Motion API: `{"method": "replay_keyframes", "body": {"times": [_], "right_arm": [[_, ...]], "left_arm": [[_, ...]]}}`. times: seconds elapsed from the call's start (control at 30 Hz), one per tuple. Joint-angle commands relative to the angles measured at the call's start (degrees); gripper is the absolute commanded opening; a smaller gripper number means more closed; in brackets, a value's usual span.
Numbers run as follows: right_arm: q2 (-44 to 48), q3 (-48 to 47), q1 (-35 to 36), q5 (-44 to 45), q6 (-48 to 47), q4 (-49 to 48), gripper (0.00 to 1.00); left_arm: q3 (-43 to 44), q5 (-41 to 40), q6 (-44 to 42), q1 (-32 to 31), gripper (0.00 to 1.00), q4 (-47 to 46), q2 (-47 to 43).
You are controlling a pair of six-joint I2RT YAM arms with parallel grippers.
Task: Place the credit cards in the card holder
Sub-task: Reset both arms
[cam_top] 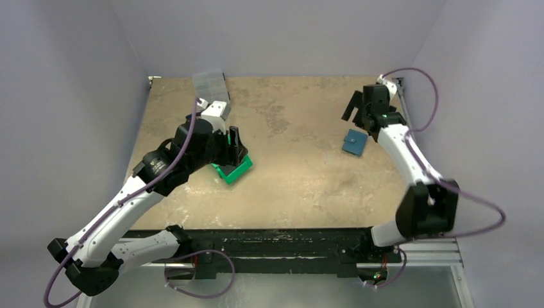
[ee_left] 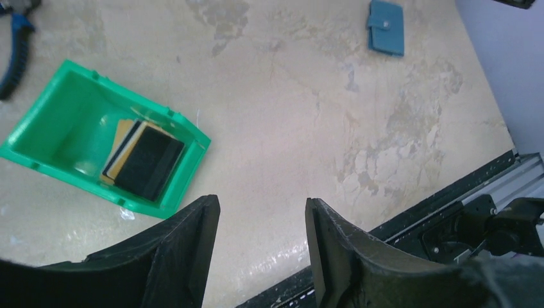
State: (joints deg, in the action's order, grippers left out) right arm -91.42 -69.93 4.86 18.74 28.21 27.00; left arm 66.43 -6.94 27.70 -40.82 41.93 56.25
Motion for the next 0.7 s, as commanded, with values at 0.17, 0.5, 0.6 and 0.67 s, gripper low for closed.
{"method": "replay_keyframes", "body": {"times": [0.17,0.5,0.6,0.67], "right_arm": [[41.3,-10.6,8.5,-5.4,-8.0,1.2,0.99],[56.6,-20.3,8.5,5.1,-11.4,3.2,0.99],[57.8,-19.7,8.5,4.5,-12.7,3.1,0.99],[56.4,-20.6,8.5,4.0,-12.3,4.8,0.99]], "left_arm": [[19.4,-9.6,-7.1,0.4,0.63,-3.6,-2.4],[27.2,-15.4,-10.5,0.5,0.88,-12.0,-4.5],[28.0,-15.4,-10.5,0.4,0.91,-12.2,-4.5],[28.0,-15.2,-10.1,0.4,0.93,-12.1,-4.6]]}}
